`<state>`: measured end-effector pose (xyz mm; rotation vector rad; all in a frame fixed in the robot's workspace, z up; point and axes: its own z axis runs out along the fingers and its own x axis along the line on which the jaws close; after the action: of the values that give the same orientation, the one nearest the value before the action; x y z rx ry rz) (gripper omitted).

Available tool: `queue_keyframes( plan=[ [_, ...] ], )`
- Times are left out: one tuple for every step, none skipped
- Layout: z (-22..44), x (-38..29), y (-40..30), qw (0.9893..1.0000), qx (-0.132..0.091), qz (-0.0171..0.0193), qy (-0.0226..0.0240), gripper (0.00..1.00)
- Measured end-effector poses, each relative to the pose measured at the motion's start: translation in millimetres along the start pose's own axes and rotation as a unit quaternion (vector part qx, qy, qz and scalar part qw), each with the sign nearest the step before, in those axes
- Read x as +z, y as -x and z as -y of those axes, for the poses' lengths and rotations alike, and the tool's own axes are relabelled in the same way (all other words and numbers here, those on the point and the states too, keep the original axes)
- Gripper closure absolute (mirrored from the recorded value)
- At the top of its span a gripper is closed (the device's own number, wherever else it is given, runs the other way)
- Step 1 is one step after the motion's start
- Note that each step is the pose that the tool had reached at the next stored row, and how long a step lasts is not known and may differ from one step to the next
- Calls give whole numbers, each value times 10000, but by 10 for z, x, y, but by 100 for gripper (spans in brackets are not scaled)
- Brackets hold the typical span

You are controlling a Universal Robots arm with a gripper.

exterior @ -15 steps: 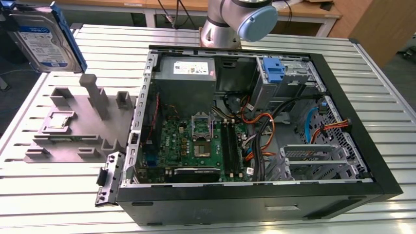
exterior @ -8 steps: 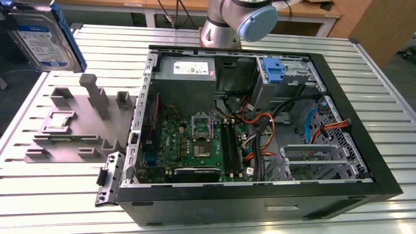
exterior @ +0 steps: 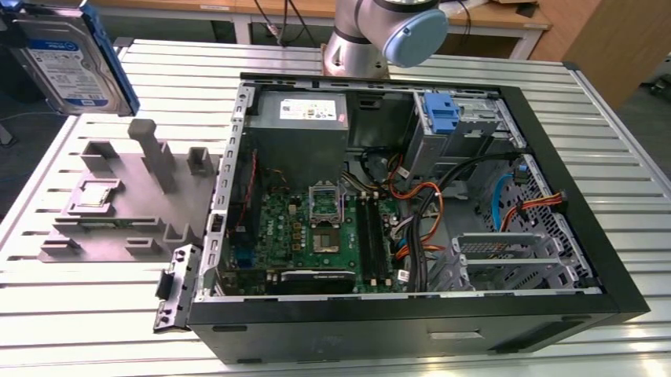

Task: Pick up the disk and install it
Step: 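Pick up the disk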

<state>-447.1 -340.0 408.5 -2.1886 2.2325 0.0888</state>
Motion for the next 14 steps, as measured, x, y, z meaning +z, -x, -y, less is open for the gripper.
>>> queue_keyframes(
  plan=[
    [0, -3, 0, 10000, 0, 0, 0, 63],
    [0, -5, 0, 10000, 0, 0, 0, 63],
    [0, -8, 1, 10000, 0, 0, -1, 63],
    [0, -13, 1, 10000, 0, 0, 0, 63],
    [0, -18, 1, 10000, 0, 0, 0, 63],
    [-1, -22, 1, 10000, 0, 0, 0, 63],
    [-1, -26, 2, 10000, 0, 0, -1, 63],
    [-1, -31, 2, 10000, 0, 0, -1, 63],
    [-1, -36, 2, 10000, 0, 0, -1, 63],
    [-1, -40, 2, 10000, 0, 0, -1, 63],
    [-1, -45, 2, 10000, 0, 0, 0, 63],
    [-1, -48, 3, 10000, 0, 1, 0, 63],
    [-2, -52, 3, 10000, 0, 1, 0, 63],
    [-2, -55, 3, 10000, 0, 0, -1, 63]
  ],
)
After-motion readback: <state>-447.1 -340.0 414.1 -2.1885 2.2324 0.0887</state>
